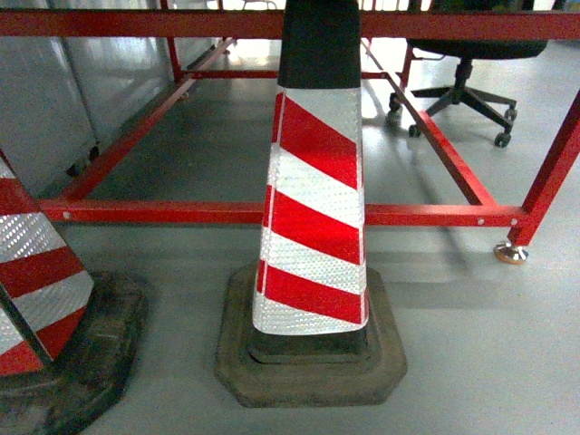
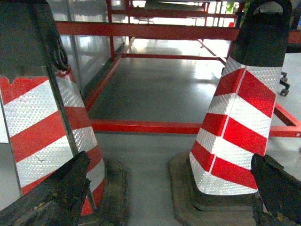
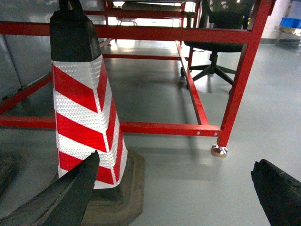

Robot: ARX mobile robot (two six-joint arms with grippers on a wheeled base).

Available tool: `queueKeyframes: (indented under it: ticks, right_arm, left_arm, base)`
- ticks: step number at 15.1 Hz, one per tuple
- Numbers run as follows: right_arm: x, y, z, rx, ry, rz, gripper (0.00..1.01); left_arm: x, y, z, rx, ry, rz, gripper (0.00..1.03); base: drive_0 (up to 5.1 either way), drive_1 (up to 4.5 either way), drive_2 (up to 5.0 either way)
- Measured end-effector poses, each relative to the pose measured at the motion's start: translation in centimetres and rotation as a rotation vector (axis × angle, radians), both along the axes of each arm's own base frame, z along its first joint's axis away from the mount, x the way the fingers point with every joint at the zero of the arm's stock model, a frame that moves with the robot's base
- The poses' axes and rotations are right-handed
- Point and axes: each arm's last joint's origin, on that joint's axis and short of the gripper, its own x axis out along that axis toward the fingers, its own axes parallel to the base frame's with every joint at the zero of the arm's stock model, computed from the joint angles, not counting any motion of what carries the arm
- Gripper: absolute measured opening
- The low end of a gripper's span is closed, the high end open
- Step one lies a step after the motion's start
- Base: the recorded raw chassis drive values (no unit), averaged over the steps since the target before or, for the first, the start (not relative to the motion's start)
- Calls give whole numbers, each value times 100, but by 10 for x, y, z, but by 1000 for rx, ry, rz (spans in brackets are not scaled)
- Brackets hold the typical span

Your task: Sort blue parts and orange caps into right shelf containers

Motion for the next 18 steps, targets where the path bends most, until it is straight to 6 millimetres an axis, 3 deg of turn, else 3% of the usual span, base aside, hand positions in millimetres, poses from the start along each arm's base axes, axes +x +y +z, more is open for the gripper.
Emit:
queueKeyframes:
  ticks: [18]
  right_arm:
    - [0,0,0,0,3,0,98]
  left_arm:
    - [0,0,0,0,4,-2,98]
  base:
    - [0,0,0]
